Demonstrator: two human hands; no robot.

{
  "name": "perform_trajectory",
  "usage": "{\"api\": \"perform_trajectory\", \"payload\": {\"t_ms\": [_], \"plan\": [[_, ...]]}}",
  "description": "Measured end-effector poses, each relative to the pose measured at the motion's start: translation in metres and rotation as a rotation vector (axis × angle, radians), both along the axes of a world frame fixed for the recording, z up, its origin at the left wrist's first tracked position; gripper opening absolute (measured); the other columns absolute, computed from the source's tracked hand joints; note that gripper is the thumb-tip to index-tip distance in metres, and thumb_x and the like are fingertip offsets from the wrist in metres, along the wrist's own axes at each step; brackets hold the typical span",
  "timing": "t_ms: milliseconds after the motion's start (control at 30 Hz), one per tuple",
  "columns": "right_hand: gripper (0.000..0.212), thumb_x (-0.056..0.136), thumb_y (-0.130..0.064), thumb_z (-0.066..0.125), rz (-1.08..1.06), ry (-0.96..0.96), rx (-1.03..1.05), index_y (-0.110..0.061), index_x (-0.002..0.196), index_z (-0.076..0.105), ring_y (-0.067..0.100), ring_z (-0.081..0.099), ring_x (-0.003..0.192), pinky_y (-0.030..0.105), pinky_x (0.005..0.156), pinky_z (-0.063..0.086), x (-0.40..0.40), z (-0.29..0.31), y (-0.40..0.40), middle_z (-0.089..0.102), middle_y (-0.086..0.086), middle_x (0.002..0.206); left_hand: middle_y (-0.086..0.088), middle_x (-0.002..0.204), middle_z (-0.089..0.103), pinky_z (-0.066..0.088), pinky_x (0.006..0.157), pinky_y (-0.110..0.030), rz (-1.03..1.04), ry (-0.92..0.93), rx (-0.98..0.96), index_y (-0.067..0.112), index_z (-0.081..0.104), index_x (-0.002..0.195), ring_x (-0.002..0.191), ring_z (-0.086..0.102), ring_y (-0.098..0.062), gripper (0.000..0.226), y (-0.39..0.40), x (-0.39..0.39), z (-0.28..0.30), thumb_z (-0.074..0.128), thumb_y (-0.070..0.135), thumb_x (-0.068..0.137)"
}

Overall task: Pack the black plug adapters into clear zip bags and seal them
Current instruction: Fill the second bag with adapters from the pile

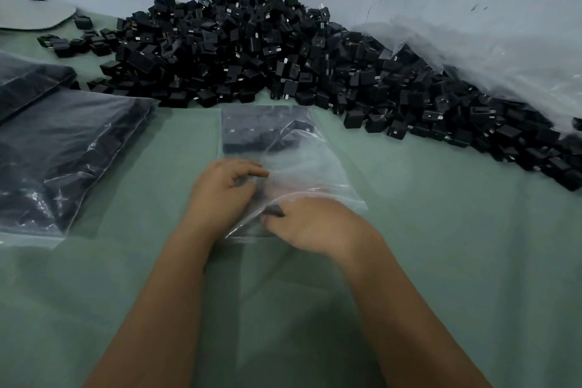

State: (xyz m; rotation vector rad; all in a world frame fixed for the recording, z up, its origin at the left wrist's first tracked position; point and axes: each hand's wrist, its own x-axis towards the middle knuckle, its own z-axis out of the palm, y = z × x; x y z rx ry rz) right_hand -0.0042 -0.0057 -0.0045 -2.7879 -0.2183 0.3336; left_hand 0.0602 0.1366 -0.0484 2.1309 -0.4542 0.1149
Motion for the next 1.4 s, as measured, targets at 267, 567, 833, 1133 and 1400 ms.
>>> {"api": "perform_trajectory", "payload": {"t_ms": [267,567,833,1133,1400], "plan": [[0.033,0.092,-0.033,0.052,-0.189,-0.215,0.922,-0.013,0.074,0.071,0.014,0.056,0.053,0.022,0.046,0.042,-0.008,0.065,-0.070,0.065,0.005,0.064,0.004,0.117,0.069,0.041,0.106,-0.043,-0.021,-0.001,0.085,0.021,0.077,0.100,0.117,0.056,-0.022,0.031,0.001,0.004,-0.001,0.065,0.000,0.082],[0.051,0.086,-0.015,0.053,-0.974,-0.650,0.675,-0.033,0.133,0.051,0.020,0.038,0.125,0.027,0.096,0.037,0.080,-0.008,-0.174,0.037,0.003,0.140,0.009,0.115,0.068,0.035,0.107,-0.031,0.038,-0.054,0.148,0.026,0.076,0.097,0.117,0.050,-0.018,0.036,-0.002,0.001,-0.003,0.061,-0.002,0.080],[0.044,0.090,-0.030,0.050,-0.667,-0.453,0.018,-0.042,0.130,0.037,0.023,0.039,0.125,0.048,0.096,0.028,0.102,-0.038,-0.152,0.045,-0.009,0.136,0.021,0.112,0.063,0.034,0.108,-0.037,0.038,-0.029,0.185,0.044,0.068,0.090,0.115,0.047,-0.016,0.035,-0.004,0.001,0.001,0.049,0.021,0.073],[0.014,0.084,-0.029,0.067,-0.769,-0.687,0.670,-0.034,0.076,0.057,0.004,0.056,0.093,0.032,0.091,0.044,0.067,-0.041,-0.140,0.063,-0.017,0.089,0.020,0.112,0.063,0.034,0.109,-0.041,0.032,-0.004,0.191,0.048,0.064,0.087,0.116,0.047,-0.019,0.035,-0.004,0.000,0.003,0.044,0.026,0.068],[0.014,0.081,-0.014,0.057,-1.077,-0.791,0.887,-0.026,0.085,0.062,0.027,0.056,0.104,0.043,0.091,0.048,0.031,-0.038,-0.111,0.061,-0.001,0.099,0.010,0.093,0.070,0.040,0.082,-0.015,0.154,-0.080,-0.381,0.028,0.069,0.077,0.091,0.060,-0.001,0.026,-0.004,-0.013,0.015,0.055,0.006,0.075]]}}
